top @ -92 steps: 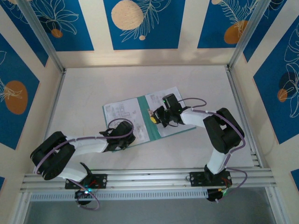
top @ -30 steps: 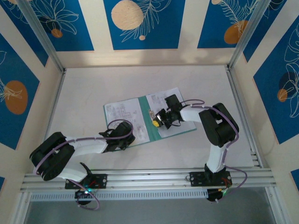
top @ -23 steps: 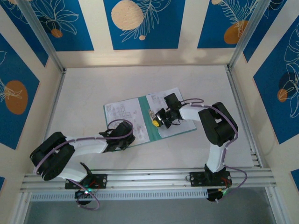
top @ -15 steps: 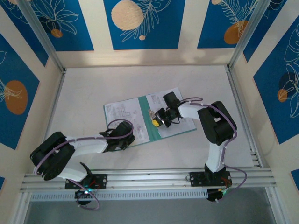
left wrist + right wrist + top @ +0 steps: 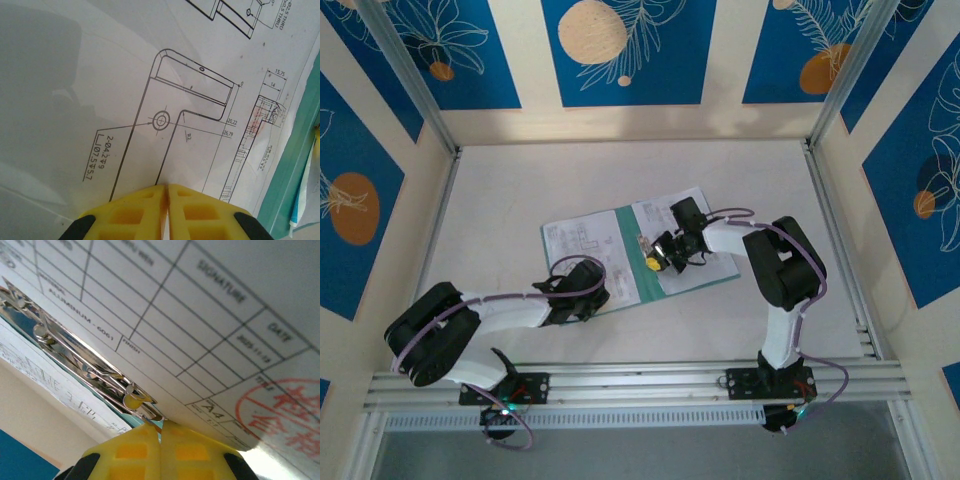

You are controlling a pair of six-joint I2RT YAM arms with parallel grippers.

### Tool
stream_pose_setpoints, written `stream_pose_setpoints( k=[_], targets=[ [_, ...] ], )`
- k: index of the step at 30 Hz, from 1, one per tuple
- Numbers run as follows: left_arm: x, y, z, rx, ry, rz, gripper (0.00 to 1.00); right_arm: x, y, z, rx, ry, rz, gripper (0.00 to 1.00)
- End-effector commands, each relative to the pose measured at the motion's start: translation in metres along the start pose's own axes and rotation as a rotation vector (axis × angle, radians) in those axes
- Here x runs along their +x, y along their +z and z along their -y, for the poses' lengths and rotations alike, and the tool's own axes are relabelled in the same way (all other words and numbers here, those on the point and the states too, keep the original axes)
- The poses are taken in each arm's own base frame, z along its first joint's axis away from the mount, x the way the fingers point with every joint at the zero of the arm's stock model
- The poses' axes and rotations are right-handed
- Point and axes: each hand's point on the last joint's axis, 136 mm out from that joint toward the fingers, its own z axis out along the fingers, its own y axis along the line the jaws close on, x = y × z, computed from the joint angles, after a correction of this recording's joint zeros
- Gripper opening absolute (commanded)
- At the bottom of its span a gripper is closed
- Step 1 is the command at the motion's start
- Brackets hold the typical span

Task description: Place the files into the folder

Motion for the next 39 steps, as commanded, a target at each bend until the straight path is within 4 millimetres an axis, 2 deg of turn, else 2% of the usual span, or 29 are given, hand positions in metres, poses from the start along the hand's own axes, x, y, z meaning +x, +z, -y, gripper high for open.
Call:
stream_pose_setpoints(
  k=[1, 4, 8, 15, 19, 24, 30, 39],
  targets=[
    [0.006, 0.004, -0.052, -0.187, 0.006, -0.013, 0.11, -0.011, 0.018, 0.129, 0.409, 0.142, 0.069, 0.0],
    [0.006, 0.004, -0.052, -0.186, 0.005, -0.013, 0.11, -0.015, 0.015, 0.115, 0.375, 0.086, 0.041, 0.0],
    [0.006, 0.004, -0.051, -0.183, 0.005, -0.013, 0.11, -0.016, 0.014, 0.107, 0.35, 0.053, 0.005, 0.0],
    [0.008, 0.007, -0.051, -0.183, 0.007, -0.02, 0.11, -0.008, 0.006, 0.068, 0.267, -0.027, -0.003, 0.0],
    [0.007, 0.006, -0.048, -0.176, 0.006, -0.019, 0.11, -0.006, 0.004, 0.052, 0.233, -0.039, -0.014, 0.0],
    [0.007, 0.005, -0.049, -0.179, 0.007, -0.019, 0.1, -0.004, -0.008, 0.033, 0.192, -0.067, 0.002, 0.01],
    [0.007, 0.005, -0.05, -0.183, 0.009, -0.015, 0.1, -0.002, -0.022, 0.014, 0.164, -0.102, 0.026, 0.23],
    [0.006, 0.004, -0.05, -0.187, 0.026, -0.017, 0.1, 0.008, -0.041, -0.011, 0.101, -0.169, 0.06, 0.32]
  ],
)
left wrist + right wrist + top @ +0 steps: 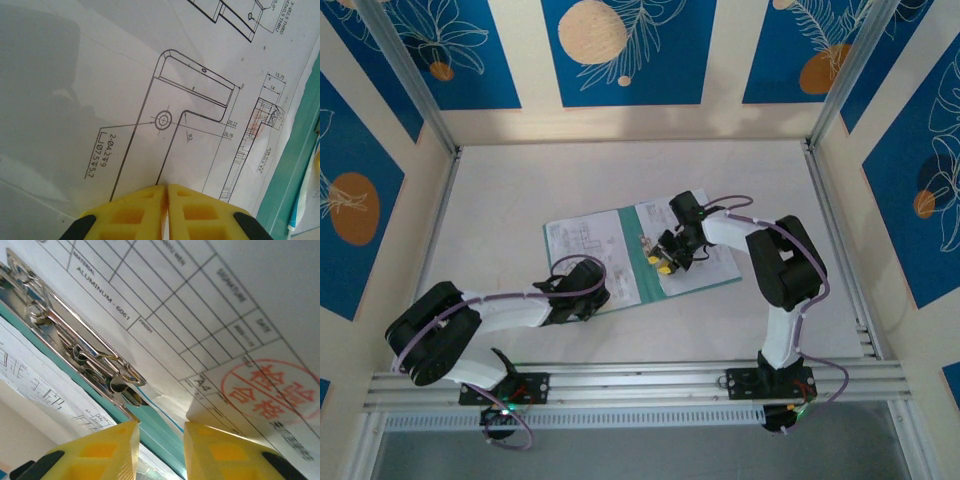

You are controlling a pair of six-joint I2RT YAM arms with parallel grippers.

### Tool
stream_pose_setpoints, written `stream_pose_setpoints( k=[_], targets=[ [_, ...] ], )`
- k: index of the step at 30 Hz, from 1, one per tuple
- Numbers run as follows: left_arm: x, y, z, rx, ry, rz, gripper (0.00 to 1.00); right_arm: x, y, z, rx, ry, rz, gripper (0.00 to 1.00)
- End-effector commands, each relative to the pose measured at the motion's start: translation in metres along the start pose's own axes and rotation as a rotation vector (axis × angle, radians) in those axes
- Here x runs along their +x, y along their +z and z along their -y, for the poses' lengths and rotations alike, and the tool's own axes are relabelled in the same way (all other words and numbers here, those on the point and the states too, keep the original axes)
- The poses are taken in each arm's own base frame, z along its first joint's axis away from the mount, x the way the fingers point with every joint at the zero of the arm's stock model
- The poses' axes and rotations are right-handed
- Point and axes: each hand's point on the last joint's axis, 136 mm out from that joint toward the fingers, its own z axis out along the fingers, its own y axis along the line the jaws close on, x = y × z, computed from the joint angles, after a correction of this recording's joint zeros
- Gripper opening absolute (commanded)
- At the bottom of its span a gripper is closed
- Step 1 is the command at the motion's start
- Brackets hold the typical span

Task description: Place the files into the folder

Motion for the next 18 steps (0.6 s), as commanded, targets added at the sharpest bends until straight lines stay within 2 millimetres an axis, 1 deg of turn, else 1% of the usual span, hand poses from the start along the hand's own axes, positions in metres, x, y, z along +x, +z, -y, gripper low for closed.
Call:
stream_pose_setpoints(
  k=[1, 3, 6, 8, 11, 16, 18],
  targets=[
    [0.006, 0.003, -0.052, -0.191, 0.028, -0.018, 0.11, 0.007, -0.021, -0.014, -0.021, -0.05, 0.04, 0.34],
    [0.006, 0.003, -0.054, -0.198, 0.036, -0.02, 0.1, 0.012, -0.026, -0.021, -0.036, -0.088, 0.053, 0.36],
    [0.005, 0.002, -0.058, -0.216, 0.053, -0.021, 0.1, 0.019, -0.029, -0.025, -0.02, -0.139, 0.079, 0.36],
    [0.004, 0.001, -0.062, -0.229, 0.065, -0.017, 0.1, 0.024, -0.027, -0.024, -0.002, -0.163, 0.086, 0.33],
    [0.0, -0.004, -0.068, -0.254, 0.093, -0.004, 0.1, 0.034, -0.018, -0.017, 0.045, -0.204, 0.091, 0.29],
    [-0.01, -0.014, -0.077, -0.285, 0.119, 0.006, 0.11, 0.054, 0.004, -0.002, 0.13, -0.276, 0.088, 0.2],
    [-0.013, -0.016, -0.079, -0.28, 0.116, 0.008, 0.11, 0.062, 0.011, -0.001, 0.14, -0.308, 0.078, 0.18]
  ],
)
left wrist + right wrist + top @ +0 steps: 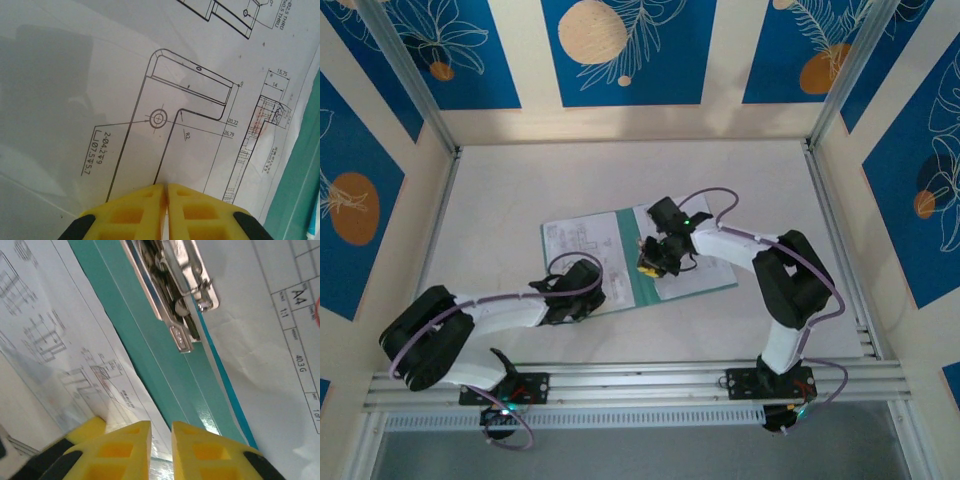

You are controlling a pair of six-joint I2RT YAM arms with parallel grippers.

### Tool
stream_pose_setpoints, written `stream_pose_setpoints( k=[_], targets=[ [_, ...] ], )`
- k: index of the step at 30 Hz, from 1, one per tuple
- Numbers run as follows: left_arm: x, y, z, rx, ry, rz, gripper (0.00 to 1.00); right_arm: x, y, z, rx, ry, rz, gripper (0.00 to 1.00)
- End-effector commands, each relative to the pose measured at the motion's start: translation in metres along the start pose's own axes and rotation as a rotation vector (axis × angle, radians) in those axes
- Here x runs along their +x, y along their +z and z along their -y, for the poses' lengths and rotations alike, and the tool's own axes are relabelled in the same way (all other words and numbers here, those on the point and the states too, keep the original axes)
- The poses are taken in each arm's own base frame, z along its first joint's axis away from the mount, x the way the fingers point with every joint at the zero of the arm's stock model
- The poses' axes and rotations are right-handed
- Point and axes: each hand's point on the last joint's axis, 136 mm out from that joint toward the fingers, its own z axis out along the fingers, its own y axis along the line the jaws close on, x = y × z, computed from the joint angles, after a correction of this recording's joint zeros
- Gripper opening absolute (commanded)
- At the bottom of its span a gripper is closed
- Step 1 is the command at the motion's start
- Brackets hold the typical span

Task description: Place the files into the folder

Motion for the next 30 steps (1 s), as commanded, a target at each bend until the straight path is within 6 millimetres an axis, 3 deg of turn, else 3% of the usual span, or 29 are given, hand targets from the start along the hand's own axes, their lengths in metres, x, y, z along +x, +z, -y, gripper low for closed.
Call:
stream_pose_setpoints(
  k=[1, 5, 10, 15, 20, 25, 30],
  targets=[
    [0.003, -0.003, -0.062, -0.208, 0.043, -0.016, 0.11, 0.015, 0.014, 0.015, 0.074, -0.044, -0.016, 0.17],
    [-0.004, -0.011, -0.052, -0.195, 0.094, -0.003, 0.15, 0.023, 0.021, 0.009, 0.11, -0.102, -0.026, 0.12],
    [-0.011, -0.024, -0.038, -0.179, 0.14, 0.008, 0.26, 0.028, 0.025, 0.017, 0.195, -0.13, -0.018, 0.1],
    [-0.013, -0.036, -0.037, -0.178, 0.169, 0.011, 0.34, 0.032, 0.028, 0.023, 0.199, -0.13, -0.025, 0.09],
    [-0.017, -0.047, -0.048, -0.187, 0.191, -0.004, 0.38, 0.04, 0.028, 0.013, 0.179, -0.16, -0.023, 0.07],
    [-0.026, -0.055, -0.071, -0.227, 0.186, -0.055, 0.42, 0.048, 0.023, 0.003, 0.161, -0.185, -0.014, 0.07],
    [-0.042, -0.068, -0.09, -0.25, 0.155, -0.05, 0.47, 0.05, 0.033, 0.005, 0.139, -0.162, -0.042, 0.07]
  ],
)
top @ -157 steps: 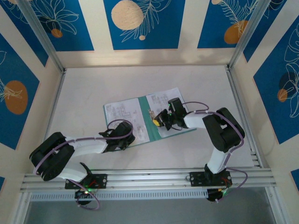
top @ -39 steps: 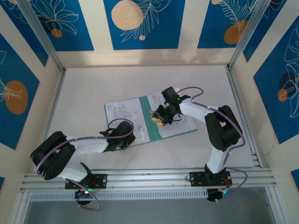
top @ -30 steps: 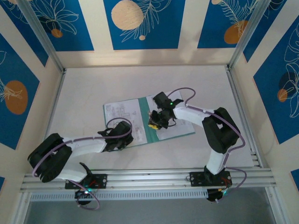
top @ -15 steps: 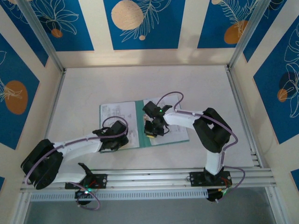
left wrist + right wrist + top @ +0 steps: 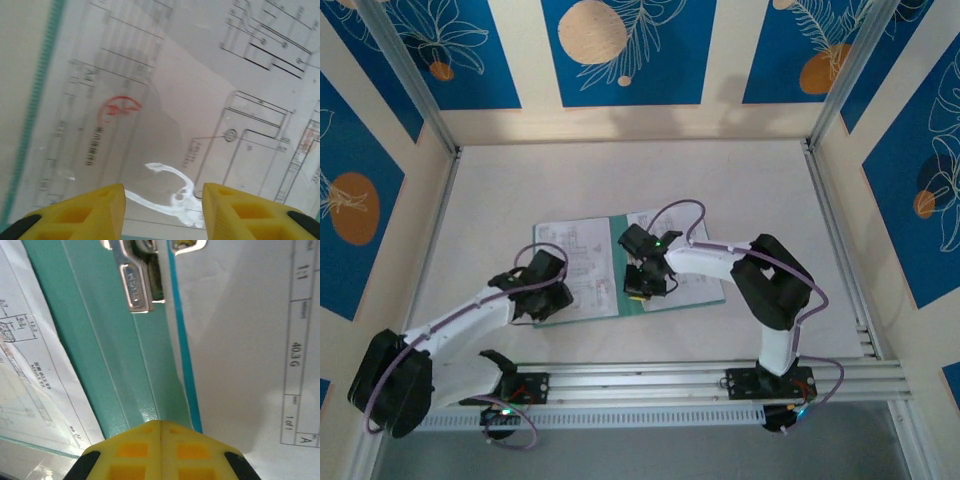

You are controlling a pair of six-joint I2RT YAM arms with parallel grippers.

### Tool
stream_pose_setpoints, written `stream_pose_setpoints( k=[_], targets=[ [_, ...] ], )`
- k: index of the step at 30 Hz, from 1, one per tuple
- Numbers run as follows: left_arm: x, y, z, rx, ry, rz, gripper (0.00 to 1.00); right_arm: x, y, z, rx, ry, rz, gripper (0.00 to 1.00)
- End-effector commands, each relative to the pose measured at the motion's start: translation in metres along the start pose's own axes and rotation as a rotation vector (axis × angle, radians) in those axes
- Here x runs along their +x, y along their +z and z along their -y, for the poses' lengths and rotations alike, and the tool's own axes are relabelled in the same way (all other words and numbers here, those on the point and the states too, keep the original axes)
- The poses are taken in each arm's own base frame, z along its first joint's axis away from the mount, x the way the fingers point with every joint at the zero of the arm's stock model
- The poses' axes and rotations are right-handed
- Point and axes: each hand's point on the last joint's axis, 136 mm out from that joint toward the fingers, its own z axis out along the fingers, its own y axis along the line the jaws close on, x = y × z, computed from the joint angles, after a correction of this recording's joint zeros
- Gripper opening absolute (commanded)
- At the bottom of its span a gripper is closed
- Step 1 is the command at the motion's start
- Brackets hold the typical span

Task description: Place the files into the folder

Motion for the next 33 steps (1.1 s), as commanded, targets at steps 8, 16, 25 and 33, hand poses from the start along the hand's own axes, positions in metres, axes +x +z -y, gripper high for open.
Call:
stream_pose_setpoints(
  k=[8, 16, 25, 33],
  targets=[
    [-0.011, -0.007, -0.04, -0.007, -0.011, -0.082, 0.55, 0.01, 0.02, 0.018, 0.032, 0.064, -0.071, 0.05],
    [-0.028, 0.002, -0.03, 0.092, 0.023, -0.07, 0.65, 0.023, 0.035, 0.046, 0.089, 0.109, -0.117, 0.04],
    [-0.019, 0.001, -0.048, -0.008, 0.001, -0.11, 0.64, 0.024, 0.04, 0.051, 0.088, 0.12, -0.135, 0.03],
    [0.006, 0.003, -0.059, -0.035, -0.126, -0.173, 0.63, 0.023, 0.042, 0.051, 0.09, 0.122, -0.138, 0.03]
  ],
)
